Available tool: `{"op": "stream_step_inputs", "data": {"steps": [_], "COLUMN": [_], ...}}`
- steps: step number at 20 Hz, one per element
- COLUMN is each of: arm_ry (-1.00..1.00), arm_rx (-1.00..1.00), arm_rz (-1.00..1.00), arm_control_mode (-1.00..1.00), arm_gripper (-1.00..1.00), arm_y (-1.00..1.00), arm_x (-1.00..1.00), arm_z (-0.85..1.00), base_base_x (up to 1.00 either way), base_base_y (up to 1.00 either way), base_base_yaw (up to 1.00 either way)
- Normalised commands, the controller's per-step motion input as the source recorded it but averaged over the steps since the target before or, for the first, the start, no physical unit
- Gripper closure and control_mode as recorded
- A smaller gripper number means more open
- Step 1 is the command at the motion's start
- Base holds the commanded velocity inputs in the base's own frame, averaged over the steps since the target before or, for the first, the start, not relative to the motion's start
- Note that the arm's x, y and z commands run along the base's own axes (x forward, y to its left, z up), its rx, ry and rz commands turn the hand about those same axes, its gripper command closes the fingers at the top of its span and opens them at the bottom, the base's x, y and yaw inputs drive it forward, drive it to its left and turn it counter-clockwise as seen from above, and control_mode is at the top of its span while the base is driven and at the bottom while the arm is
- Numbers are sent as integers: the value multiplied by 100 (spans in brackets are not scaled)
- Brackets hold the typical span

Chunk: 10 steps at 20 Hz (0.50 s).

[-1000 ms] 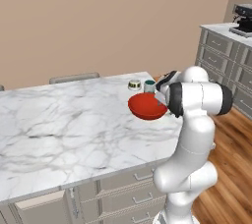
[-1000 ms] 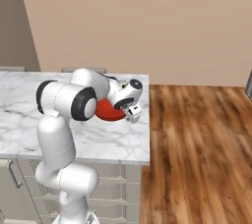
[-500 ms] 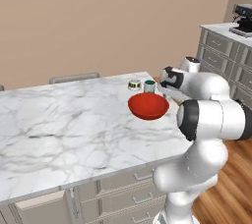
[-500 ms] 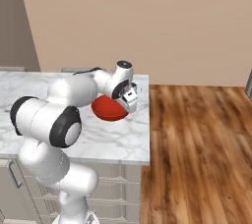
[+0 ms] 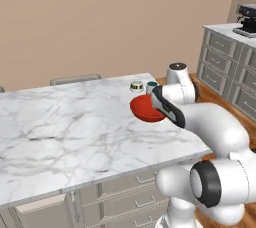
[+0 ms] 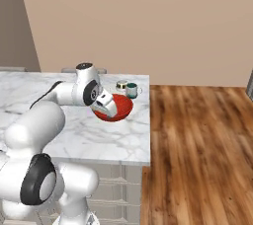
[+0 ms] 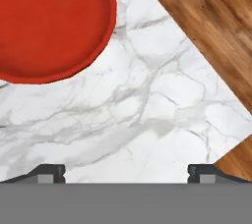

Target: Clear the mugs and bowl far away from the sink.

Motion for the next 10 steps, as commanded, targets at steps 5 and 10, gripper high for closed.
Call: {"op": "stream_step_inputs", "data": {"steps": [5,10], "arm_ry": [-21,-13], "arm_rx": [-5,0], "arm_rz": [19,14], "arm_control_mode": [-100,-100], "arm_gripper": [-100,-100], "arm_y": [36,15], "arm_x": [-100,-77], "arm_z": [2,-2], "base_base_x": [0,0], "base_base_y": [0,0], "base_base_yaw": [0,0]}}
